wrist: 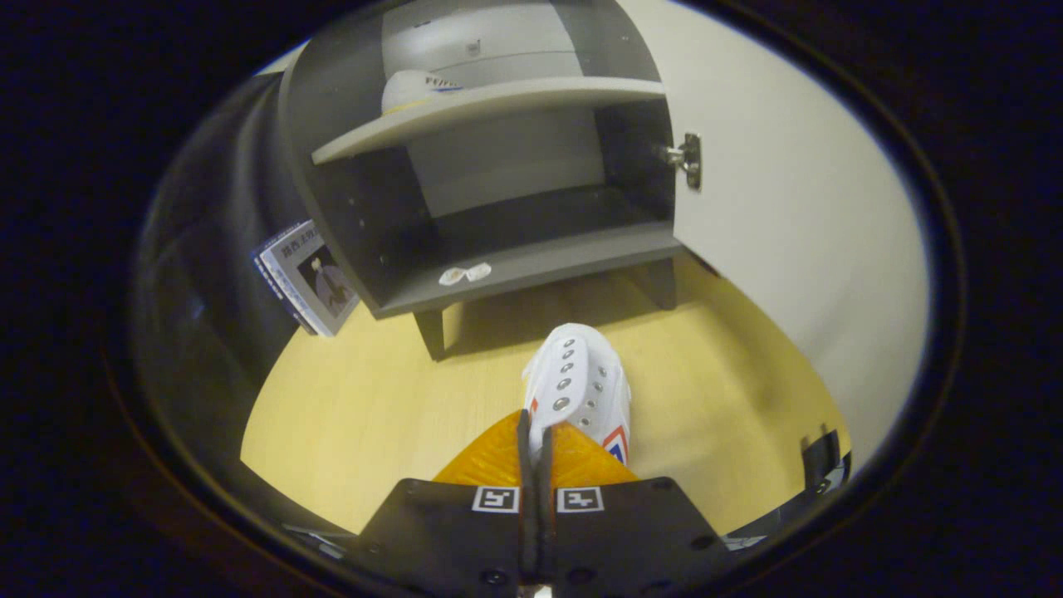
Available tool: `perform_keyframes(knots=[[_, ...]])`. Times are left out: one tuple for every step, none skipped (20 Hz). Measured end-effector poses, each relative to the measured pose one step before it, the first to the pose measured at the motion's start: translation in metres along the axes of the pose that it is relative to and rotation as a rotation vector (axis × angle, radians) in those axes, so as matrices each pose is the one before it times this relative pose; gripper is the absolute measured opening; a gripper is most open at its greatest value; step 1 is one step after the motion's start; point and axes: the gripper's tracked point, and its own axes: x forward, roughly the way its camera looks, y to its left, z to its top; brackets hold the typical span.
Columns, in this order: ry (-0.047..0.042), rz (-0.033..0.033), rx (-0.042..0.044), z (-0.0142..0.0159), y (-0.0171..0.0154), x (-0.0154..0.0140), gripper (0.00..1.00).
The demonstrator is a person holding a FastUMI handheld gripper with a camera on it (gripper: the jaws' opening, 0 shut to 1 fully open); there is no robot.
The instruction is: Open the shoe cabinet door, grab the shoes and put them into the shoe cabinet, then close the shoe cabinet door.
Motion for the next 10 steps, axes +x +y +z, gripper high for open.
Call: perform_keyframes(knots=[[-0.02363, -0.0072, 0.00752, 0.01331, 0.00057, -0.00822, 0.03], [-0.02139, -0.0089, 0.00532, 0.01469, -0.00009, -0.00801, 0.03], [-0.02435, -0.00814, 0.00543, 0.01368, 0.00038, -0.00751, 0.03], [-0.02489, -0.00727, 0.00433, 0.01459, 0.00056, -0.00686, 0.03], [-0.02736, -0.00502, 0.00315, 0.01503, 0.00127, -0.00791, 0.02], [-0.02995, -0.00426, 0.0014, 0.01686, 0.00131, -0.00675, 0.02], [-0.02947, -0.00222, 0.00024, 0.01352, 0.00241, -0.00801, 0.02], [-0.03485, -0.00118, 0.00117, 0.01716, 0.00271, -0.00762, 0.02], [-0.03161, 0.00132, -0.0032, 0.01644, 0.00387, -0.00397, 0.02], [-0.02804, 0.00201, -0.0072, 0.01472, 0.00347, -0.00428, 0.02]])
